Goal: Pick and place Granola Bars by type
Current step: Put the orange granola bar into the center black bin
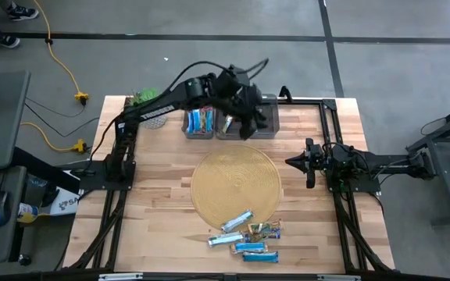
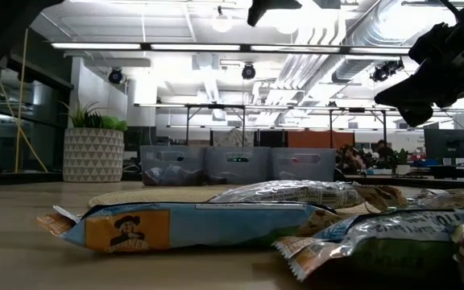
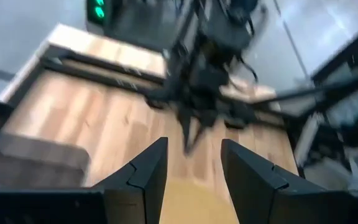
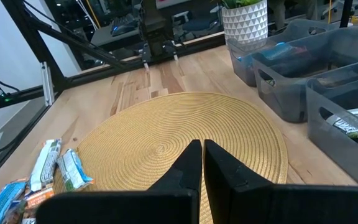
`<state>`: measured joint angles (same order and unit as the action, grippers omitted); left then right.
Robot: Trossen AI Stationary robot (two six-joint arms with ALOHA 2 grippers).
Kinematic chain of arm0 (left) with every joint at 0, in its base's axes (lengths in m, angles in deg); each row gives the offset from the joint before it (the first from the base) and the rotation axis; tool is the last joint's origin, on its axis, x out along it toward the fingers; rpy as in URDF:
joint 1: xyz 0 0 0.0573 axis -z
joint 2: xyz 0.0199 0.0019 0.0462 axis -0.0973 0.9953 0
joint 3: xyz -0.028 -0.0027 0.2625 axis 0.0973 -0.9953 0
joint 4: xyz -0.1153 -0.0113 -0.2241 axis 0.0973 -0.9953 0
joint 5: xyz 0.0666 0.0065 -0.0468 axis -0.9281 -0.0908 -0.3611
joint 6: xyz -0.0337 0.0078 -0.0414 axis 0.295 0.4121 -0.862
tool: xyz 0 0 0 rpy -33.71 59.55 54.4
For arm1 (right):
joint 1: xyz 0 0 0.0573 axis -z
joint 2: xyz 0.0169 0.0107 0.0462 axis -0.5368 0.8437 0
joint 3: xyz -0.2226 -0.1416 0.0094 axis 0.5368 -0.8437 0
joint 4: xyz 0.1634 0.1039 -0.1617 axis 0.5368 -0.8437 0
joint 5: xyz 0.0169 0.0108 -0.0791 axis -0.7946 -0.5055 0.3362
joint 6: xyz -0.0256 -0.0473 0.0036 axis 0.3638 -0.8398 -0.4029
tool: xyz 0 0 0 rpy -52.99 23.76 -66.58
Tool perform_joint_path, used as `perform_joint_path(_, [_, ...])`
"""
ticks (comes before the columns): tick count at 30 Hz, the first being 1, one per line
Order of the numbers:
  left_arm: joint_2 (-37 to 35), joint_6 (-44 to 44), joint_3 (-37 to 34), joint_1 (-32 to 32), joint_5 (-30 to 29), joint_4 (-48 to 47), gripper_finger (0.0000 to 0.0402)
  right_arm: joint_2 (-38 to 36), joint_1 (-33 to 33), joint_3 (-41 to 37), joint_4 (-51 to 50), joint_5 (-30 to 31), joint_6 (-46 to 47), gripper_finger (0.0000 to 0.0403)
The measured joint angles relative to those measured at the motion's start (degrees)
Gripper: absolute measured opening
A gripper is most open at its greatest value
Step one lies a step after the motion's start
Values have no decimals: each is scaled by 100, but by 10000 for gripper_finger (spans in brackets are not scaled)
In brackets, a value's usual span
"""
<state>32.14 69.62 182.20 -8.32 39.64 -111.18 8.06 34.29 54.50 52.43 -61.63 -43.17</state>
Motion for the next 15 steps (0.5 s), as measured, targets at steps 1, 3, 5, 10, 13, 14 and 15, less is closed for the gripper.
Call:
perform_joint_path(1, [-32,41,-1,60,-52,-166,147,0,1,0,0,0,-1,0])
perform_joint_path(3, [-53,50,-2,182,-140,-311,147,0,1,0,0,-1,0,0])
perform_joint_path(5, [-53,46,-2,283,-156,-315,147,0,2,0,0,-1,-1,0])
perform_joint_path(10, [-134,-36,-4,564,-290,-398,147,0,2,0,-2,0,-2,0])
perform_joint_path(13, [-235,-96,-13,732,-602,-723,147,0,1,-2,0,0,-2,0])
perform_joint_path(14, [-270,-101,-11,797,-750,-755,147,0,2,-2,0,-2,-1,0])
perform_joint_path(15, [-336,-105,-11,846,-843,-891,147,0,2,-4,4,-1,0,0])
